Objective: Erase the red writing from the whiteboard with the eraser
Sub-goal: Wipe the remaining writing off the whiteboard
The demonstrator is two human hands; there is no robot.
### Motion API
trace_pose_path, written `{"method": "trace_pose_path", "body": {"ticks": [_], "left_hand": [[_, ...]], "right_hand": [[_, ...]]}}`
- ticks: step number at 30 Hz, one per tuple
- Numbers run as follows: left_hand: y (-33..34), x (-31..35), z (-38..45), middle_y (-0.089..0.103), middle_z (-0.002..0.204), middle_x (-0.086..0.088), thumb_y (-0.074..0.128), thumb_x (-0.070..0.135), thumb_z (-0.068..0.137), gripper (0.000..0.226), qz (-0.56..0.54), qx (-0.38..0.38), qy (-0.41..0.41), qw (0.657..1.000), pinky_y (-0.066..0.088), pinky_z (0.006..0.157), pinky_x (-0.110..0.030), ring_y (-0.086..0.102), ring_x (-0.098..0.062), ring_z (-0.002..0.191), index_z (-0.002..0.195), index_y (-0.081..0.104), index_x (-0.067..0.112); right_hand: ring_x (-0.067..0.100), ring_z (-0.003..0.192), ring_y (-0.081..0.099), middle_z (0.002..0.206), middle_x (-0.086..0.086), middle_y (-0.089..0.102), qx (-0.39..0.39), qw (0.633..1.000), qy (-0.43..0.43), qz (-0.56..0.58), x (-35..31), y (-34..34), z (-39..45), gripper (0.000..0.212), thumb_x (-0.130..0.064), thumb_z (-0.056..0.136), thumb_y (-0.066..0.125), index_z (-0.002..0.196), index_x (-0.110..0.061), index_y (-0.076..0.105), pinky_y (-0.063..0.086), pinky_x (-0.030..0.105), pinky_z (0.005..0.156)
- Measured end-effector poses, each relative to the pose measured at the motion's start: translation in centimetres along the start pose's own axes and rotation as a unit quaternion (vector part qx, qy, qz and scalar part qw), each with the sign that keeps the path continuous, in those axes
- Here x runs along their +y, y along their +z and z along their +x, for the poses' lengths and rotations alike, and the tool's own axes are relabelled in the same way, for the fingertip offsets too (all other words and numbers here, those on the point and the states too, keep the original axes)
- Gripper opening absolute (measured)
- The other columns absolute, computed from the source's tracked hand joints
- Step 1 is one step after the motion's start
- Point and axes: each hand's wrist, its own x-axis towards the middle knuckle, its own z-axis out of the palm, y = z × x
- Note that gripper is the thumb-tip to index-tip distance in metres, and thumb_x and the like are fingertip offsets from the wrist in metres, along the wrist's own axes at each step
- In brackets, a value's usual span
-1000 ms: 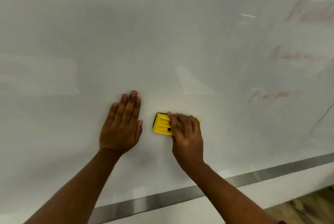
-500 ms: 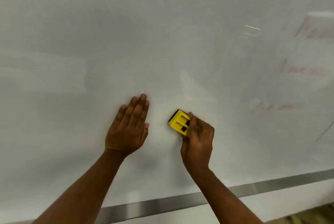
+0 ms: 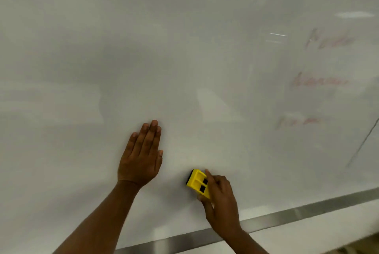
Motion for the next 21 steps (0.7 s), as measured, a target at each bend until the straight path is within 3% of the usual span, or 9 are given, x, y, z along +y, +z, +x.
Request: {"method": "trace_pose_path", "body": {"ticks": [3,5,7,10,13,15,18,21], "left_hand": [[-0.7,0.1,0.0,0.007,0.179,-0.010,0.039,0.033,0.107,0.073,-0.009,-0.027,0.001,1.000,0.005,0.135,-0.043,0.007,-0.026,0.166,0.169,0.013,0.006],[-1.5,0.2,0.2,0.001,0.179,-0.009,0.036,0.036,0.107,0.074,-0.008,-0.055,0.003,0.998,0.002,0.135,-0.042,0.002,-0.025,0.166,0.169,0.008,0.008],[-2.3,0.2,0.5,-0.002,0.179,-0.009,0.027,0.038,0.112,0.069,-0.003,-0.081,0.002,0.997,0.001,0.135,-0.042,-0.002,-0.025,0.166,0.169,0.006,0.007],[-3.6,1.0,0.8,-0.002,0.178,-0.013,0.021,0.038,0.111,0.068,0.002,-0.111,-0.019,0.994,0.000,0.135,-0.042,-0.003,-0.028,0.166,0.168,0.006,0.004],[-4.8,2.2,1.4,0.002,0.178,-0.016,0.036,0.036,0.102,0.081,0.006,-0.121,-0.034,0.992,0.000,0.135,-0.040,-0.001,-0.029,0.166,0.168,0.005,0.003],[-5.0,3.1,2.8,0.003,0.178,-0.017,0.039,0.036,0.099,0.083,0.017,-0.113,-0.025,0.993,-0.001,0.135,-0.040,0.000,-0.028,0.166,0.168,0.007,0.001],[-4.5,6.0,6.6,0.005,0.177,-0.017,0.039,0.036,0.100,0.080,0.023,-0.108,-0.041,0.993,-0.001,0.135,-0.039,0.000,-0.027,0.166,0.165,0.015,-0.005],[-3.3,11.0,10.8,0.008,0.176,-0.018,0.040,0.037,0.101,0.078,0.014,-0.101,-0.039,0.994,-0.002,0.135,-0.038,-0.003,-0.025,0.166,0.163,0.019,-0.006]], "right_hand": [[0.000,0.105,0.052,0.118,-0.013,0.046,0.033,0.982,0.139,0.125,0.8,-1.1,0.6,0.073,-0.028,0.092,0.076,0.153,-0.036,0.037,0.046,0.014,0.082],[0.011,0.111,0.056,0.117,-0.010,0.050,0.061,0.944,0.225,0.232,1.5,-1.7,1.0,0.067,-0.022,0.094,0.074,0.152,-0.030,0.041,0.049,0.028,0.091],[0.018,0.112,0.056,0.118,-0.011,0.053,0.068,0.920,0.264,0.281,1.9,-2.5,1.7,0.067,-0.015,0.095,0.072,0.154,-0.021,0.041,0.047,0.034,0.095],[0.019,0.115,0.057,0.125,-0.003,0.054,0.074,0.933,0.211,0.283,1.7,-4.4,3.0,0.074,-0.008,0.091,0.074,0.155,-0.017,0.039,0.052,0.040,0.099],[0.000,0.106,0.064,0.123,-0.012,0.060,0.101,0.931,0.171,0.306,1.5,-6.9,4.6,0.071,-0.012,0.085,0.080,0.145,-0.029,0.047,0.055,0.018,0.079],[-0.007,0.101,0.063,0.119,-0.024,0.060,0.138,0.932,0.140,0.305,1.9,-8.7,5.9,0.066,-0.024,0.080,0.085,0.134,-0.039,0.049,0.051,0.011,0.070],[0.003,0.101,0.063,0.117,-0.025,0.059,0.185,0.941,0.096,0.268,3.1,-11.4,8.0,0.060,-0.050,0.074,0.080,0.126,-0.038,0.055,0.054,0.024,0.078],[0.009,0.099,0.062,0.113,-0.019,0.058,0.211,0.946,0.058,0.239,5.0,-13.5,9.9,0.060,-0.056,0.074,0.079,0.124,-0.035,0.055,0.056,0.034,0.079]]}}
